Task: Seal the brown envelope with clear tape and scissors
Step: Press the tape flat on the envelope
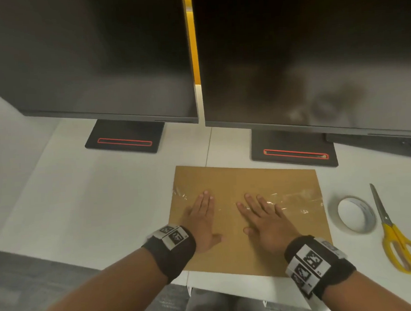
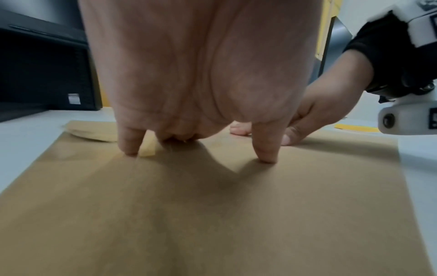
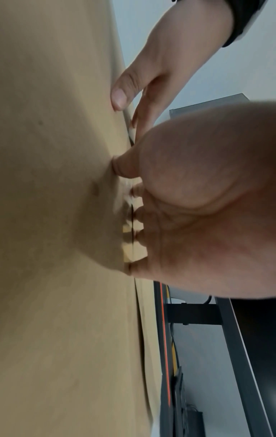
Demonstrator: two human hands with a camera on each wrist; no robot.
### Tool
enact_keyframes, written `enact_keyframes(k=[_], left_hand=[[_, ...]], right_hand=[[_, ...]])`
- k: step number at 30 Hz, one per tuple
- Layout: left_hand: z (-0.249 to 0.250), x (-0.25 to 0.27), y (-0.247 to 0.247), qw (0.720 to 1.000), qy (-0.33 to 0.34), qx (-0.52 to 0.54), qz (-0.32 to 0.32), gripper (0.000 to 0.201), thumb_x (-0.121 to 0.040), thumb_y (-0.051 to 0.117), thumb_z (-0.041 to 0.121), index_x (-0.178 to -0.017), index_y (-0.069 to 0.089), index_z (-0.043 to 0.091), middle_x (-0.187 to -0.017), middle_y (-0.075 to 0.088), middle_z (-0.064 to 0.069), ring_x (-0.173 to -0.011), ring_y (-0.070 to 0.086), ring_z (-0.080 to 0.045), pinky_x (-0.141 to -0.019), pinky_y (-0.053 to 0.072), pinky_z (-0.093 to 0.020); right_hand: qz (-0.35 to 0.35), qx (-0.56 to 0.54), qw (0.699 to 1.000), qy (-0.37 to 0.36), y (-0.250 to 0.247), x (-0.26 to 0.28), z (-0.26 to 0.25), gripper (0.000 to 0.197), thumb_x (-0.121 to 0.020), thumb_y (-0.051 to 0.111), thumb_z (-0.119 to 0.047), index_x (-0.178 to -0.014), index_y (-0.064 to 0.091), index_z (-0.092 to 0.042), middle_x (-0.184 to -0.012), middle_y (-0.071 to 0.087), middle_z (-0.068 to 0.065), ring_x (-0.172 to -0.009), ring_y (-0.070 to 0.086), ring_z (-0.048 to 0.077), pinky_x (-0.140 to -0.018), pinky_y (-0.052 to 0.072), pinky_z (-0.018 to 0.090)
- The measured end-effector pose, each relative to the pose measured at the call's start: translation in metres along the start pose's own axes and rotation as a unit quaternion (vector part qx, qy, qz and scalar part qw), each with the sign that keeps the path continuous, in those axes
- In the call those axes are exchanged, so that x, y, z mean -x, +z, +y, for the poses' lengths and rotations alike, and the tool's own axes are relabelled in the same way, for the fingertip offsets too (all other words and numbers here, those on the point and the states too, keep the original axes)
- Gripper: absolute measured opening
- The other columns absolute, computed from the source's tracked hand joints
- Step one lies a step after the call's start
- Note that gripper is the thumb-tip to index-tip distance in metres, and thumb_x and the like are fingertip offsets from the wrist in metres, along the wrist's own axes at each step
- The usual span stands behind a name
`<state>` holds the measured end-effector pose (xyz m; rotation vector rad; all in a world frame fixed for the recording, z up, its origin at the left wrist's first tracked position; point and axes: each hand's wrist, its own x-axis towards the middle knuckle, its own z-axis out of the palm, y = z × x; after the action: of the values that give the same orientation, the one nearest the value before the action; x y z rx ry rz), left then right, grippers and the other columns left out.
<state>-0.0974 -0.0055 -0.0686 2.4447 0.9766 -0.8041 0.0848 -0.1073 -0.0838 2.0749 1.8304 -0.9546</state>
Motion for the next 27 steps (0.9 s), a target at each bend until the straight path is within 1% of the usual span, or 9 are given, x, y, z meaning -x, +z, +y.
enact_keyframes(k=[4,7,11,14,17,19,22,24,27], left_hand=[[-0.013,0.003,-0.007,0.997,-0.057,0.053,0.007,0.121,-0.078,0.057,0.067,-0.146,-0.021,0.004,-0.154,-0.028,-0.014,-0.145,-0.017,-0.028,-0.12,0.004,-0.041],[-0.022,0.004,-0.009,0.996,-0.072,0.061,0.009,0.129,-0.072,0.059,0.072,-0.146,-0.022,0.006,-0.154,-0.029,-0.012,-0.145,-0.018,-0.026,-0.119,0.003,-0.043],[-0.03,0.002,-0.002,0.996,-0.081,0.046,0.014,0.132,-0.066,0.055,0.08,-0.147,-0.024,0.012,-0.154,-0.03,-0.006,-0.145,-0.021,-0.023,-0.116,-0.003,-0.055],[-0.033,0.003,0.0,0.995,-0.074,0.068,0.027,0.132,-0.064,0.057,0.08,-0.148,-0.022,0.015,-0.155,-0.03,-0.002,-0.144,-0.023,-0.022,-0.116,-0.002,-0.058],[-0.036,0.003,0.002,0.993,-0.069,0.08,0.046,0.131,-0.062,0.058,0.081,-0.149,-0.017,0.019,-0.156,-0.027,0.003,-0.144,-0.021,-0.018,-0.113,0.001,-0.062],[-0.037,0.002,0.003,0.993,-0.072,0.085,0.047,0.13,-0.06,0.058,0.082,-0.149,-0.015,0.021,-0.156,-0.027,0.005,-0.144,-0.021,-0.017,-0.112,0.002,-0.064],[-0.038,0.0,0.005,0.992,-0.079,0.091,0.04,0.13,-0.06,0.057,0.082,-0.15,-0.015,0.022,-0.155,-0.029,0.005,-0.144,-0.024,-0.017,-0.112,0.001,-0.066],[-0.038,0.0,0.005,0.992,-0.08,0.093,0.042,0.13,-0.06,0.057,0.082,-0.15,-0.015,0.023,-0.155,-0.029,0.006,-0.143,-0.025,-0.019,-0.111,0.001,-0.066],[-0.04,0.002,0.004,0.991,-0.085,0.096,0.034,0.126,-0.061,0.057,0.082,-0.149,-0.015,0.028,-0.154,-0.029,0.01,-0.141,-0.028,-0.031,-0.111,0.0,-0.066]], right_hand=[[0.002,-0.008,1.0,0.003,-0.001,-0.001,-0.001,0.062,-0.099,0.028,-0.043,-0.145,-0.014,-0.042,-0.152,-0.029,-0.013,-0.143,-0.021,0.018,-0.117,-0.004,0.05],[0.0,-0.006,1.0,0.004,0.001,-0.002,-0.001,0.063,-0.099,0.029,-0.043,-0.145,-0.014,-0.041,-0.151,-0.029,-0.012,-0.143,-0.021,0.019,-0.117,-0.003,0.05],[-0.003,-0.007,1.0,0.006,0.0,-0.001,-0.001,0.063,-0.099,0.029,-0.042,-0.145,-0.013,-0.041,-0.152,-0.029,-0.011,-0.143,-0.021,0.019,-0.117,-0.003,0.051],[-0.001,-0.005,1.0,0.008,0.001,-0.002,-0.002,0.063,-0.099,0.029,-0.042,-0.145,-0.014,-0.04,-0.152,-0.029,-0.011,-0.143,-0.02,0.02,-0.117,-0.003,0.051],[-0.001,-0.004,1.0,0.009,0.001,-0.002,-0.002,0.063,-0.099,0.028,-0.042,-0.145,-0.014,-0.04,-0.152,-0.029,-0.011,-0.143,-0.02,0.02,-0.117,-0.003,0.051],[-0.003,-0.004,1.0,0.011,0.001,-0.002,-0.002,0.063,-0.099,0.028,-0.042,-0.145,-0.014,-0.04,-0.152,-0.029,-0.01,-0.143,-0.021,0.02,-0.117,-0.003,0.051],[-0.001,-0.004,1.0,0.013,0.001,-0.002,-0.002,0.063,-0.099,0.029,-0.042,-0.146,-0.014,-0.039,-0.152,-0.029,-0.01,-0.143,-0.02,0.02,-0.117,-0.003,0.051],[0.001,-0.005,1.0,0.013,0.001,-0.002,-0.003,0.063,-0.099,0.029,-0.041,-0.146,-0.013,-0.039,-0.153,-0.028,-0.01,-0.144,-0.02,0.02,-0.117,-0.003,0.051],[-0.001,-0.005,1.0,0.011,0.0,-0.002,-0.004,0.063,-0.099,0.029,-0.04,-0.146,-0.013,-0.038,-0.153,-0.029,-0.009,-0.143,-0.02,0.02,-0.117,-0.003,0.051]])
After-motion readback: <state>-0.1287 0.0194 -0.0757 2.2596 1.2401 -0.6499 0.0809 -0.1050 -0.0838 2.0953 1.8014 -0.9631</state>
